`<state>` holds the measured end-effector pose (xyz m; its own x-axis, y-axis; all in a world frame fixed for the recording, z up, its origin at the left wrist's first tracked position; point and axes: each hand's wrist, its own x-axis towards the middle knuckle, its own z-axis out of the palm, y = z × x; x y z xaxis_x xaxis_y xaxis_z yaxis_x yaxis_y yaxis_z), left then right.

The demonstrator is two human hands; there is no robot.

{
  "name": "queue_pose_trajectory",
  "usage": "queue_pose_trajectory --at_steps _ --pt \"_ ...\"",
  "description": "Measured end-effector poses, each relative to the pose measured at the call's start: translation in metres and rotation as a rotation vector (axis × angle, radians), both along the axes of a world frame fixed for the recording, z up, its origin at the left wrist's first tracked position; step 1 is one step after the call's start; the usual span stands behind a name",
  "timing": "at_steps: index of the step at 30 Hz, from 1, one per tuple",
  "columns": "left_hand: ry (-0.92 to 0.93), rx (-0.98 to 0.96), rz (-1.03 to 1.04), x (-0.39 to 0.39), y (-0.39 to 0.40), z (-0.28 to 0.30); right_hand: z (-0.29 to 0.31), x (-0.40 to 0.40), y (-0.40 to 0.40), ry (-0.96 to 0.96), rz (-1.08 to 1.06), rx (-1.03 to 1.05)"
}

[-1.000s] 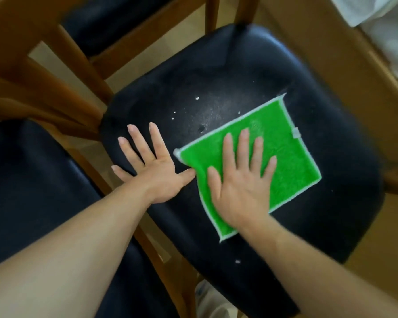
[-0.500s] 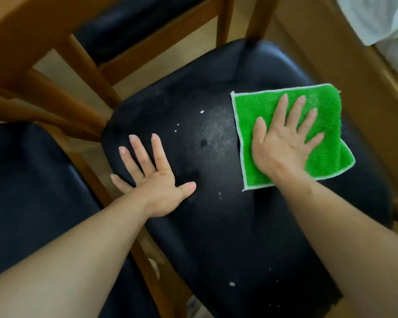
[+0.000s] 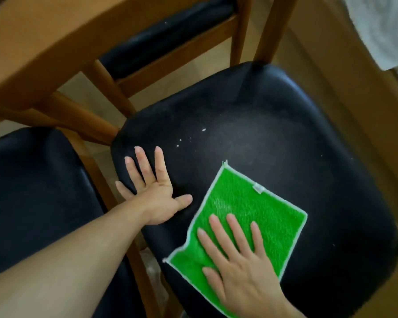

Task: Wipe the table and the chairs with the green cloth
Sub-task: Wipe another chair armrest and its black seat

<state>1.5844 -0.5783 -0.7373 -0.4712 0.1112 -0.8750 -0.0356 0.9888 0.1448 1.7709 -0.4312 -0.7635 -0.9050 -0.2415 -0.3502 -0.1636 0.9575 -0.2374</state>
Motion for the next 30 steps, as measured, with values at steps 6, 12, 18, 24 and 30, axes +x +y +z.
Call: queue_pose_trajectory --at_steps 6,12,18,24,30 --pt "-0.03 0.028 0.016 -0.001 -0.001 -0.003 -0.007 -0.096 0.061 0.024 -0.645 0.166" --pt "-0.025 0.038 0.011 0.0 -0.002 -0.007 -0.017 -0.206 0.05 0.058 -0.83 0.167" --pt "0.015 -0.081 -0.015 0.0 0.002 -0.015 -0.014 -0.239 -0.017 0.052 -0.595 0.068" --pt "-0.019 -0.152 -0.026 -0.002 0.005 -0.015 -0.009 -0.226 -0.044 0.133 -0.101 -0.119" --pt "-0.027 0.049 0.01 -0.001 -0.004 -0.012 -0.014 -0.255 0.079 0.145 -0.461 0.081"
